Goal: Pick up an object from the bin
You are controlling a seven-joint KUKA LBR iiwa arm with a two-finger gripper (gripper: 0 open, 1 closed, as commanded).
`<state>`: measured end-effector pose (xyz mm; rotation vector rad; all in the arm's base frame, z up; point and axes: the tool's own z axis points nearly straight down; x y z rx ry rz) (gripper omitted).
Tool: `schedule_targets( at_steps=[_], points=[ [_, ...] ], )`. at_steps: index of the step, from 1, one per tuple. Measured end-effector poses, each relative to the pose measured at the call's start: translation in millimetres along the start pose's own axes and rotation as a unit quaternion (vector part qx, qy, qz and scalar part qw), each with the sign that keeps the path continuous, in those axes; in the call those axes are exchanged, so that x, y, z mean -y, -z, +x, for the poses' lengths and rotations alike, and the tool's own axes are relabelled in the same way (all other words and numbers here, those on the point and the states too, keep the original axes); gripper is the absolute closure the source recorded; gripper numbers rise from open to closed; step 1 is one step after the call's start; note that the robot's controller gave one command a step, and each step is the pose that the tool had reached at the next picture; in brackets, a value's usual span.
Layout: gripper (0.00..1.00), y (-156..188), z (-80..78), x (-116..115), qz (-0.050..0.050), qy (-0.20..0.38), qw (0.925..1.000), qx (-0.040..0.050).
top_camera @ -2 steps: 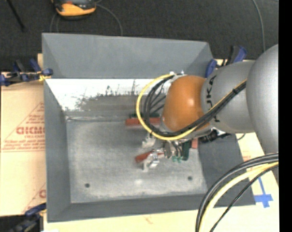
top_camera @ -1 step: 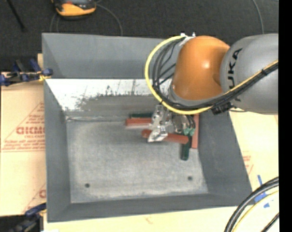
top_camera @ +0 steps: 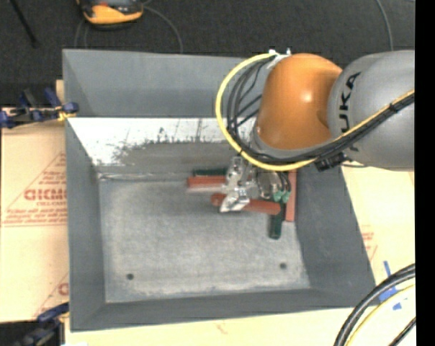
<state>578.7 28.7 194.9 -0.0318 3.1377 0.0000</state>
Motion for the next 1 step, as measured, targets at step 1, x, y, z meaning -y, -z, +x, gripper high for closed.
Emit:
schedule_targets(
  at_steps=[1],
  points=[
    [1.0,25.7,-1.3,-1.4,0.001,0.016,0.9999,-0.0018]
  ],
)
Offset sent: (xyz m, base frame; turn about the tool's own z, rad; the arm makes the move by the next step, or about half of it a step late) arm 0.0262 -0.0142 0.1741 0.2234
